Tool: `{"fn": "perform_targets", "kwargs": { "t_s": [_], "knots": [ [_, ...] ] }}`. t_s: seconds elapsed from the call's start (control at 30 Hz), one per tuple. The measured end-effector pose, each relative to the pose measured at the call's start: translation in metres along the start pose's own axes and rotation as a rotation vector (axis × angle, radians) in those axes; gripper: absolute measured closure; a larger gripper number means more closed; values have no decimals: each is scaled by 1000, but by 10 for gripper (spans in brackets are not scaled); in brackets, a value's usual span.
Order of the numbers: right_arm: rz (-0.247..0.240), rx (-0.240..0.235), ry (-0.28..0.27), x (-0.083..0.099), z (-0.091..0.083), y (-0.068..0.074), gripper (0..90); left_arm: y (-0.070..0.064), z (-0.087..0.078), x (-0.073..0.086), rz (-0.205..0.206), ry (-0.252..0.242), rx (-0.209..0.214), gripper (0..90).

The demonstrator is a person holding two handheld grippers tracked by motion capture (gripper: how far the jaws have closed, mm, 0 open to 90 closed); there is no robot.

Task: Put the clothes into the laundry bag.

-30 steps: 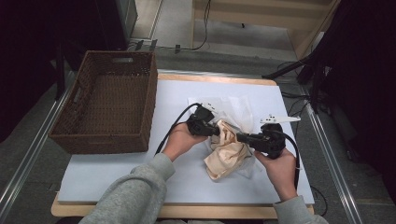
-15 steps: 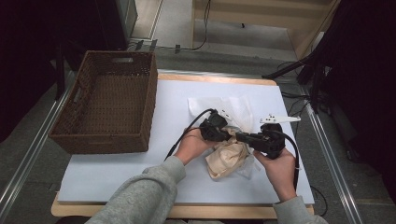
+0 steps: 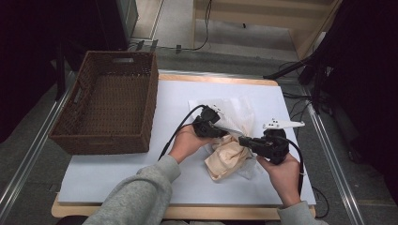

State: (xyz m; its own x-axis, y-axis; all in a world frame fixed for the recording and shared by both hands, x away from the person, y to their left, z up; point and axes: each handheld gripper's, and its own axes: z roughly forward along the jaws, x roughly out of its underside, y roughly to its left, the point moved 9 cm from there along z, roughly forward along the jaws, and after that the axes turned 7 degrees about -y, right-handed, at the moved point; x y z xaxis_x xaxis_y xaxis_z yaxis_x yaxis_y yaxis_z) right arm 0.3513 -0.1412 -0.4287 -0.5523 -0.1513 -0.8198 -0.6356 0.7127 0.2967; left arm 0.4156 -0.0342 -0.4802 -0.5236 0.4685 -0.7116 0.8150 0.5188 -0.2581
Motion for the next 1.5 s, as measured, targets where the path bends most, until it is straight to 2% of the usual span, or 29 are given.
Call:
{"fn": "perform_targets", "kwargs": {
  "t_s": [0.17,0.2,0.37,0.6,0.77,0.83,0.97,1.1,1.13,1.17,1.23,1.4,1.5],
  "knots": [
    [11,4,11,3,3,-4,888,-2,-13,6,2,3,4,898],
    [21,2,13,4,4,-6,888,-3,-20,11,6,2,0,898],
    [17,7,13,4,5,-7,887,-4,-36,24,-6,-17,-1,899],
    [17,8,14,4,5,-7,888,-12,-47,40,-11,-30,0,899],
    [13,8,14,4,6,-7,887,-18,-50,52,-5,-21,-8,898],
    [7,6,12,3,4,-3,885,-20,-53,63,-20,-27,-17,898],
    [-1,5,12,4,4,-1,884,-23,-54,75,-43,-28,-30,898],
    [-6,3,19,5,6,-1,884,-32,-55,84,-46,-32,-36,898],
    [-4,1,17,4,7,-2,884,-38,-55,90,-38,-26,-40,897],
    [-4,1,17,4,7,-2,884,-38,-55,90,-38,-26,-40,897],
    [-5,0,16,4,7,-2,884,-46,-54,100,-39,-23,-54,895],
    [0,-5,18,4,7,-3,884,-50,-52,112,-46,-10,-63,894],
    [-4,-11,18,2,9,-3,884,-54,-50,121,-59,-19,-68,894]
  ]
}}
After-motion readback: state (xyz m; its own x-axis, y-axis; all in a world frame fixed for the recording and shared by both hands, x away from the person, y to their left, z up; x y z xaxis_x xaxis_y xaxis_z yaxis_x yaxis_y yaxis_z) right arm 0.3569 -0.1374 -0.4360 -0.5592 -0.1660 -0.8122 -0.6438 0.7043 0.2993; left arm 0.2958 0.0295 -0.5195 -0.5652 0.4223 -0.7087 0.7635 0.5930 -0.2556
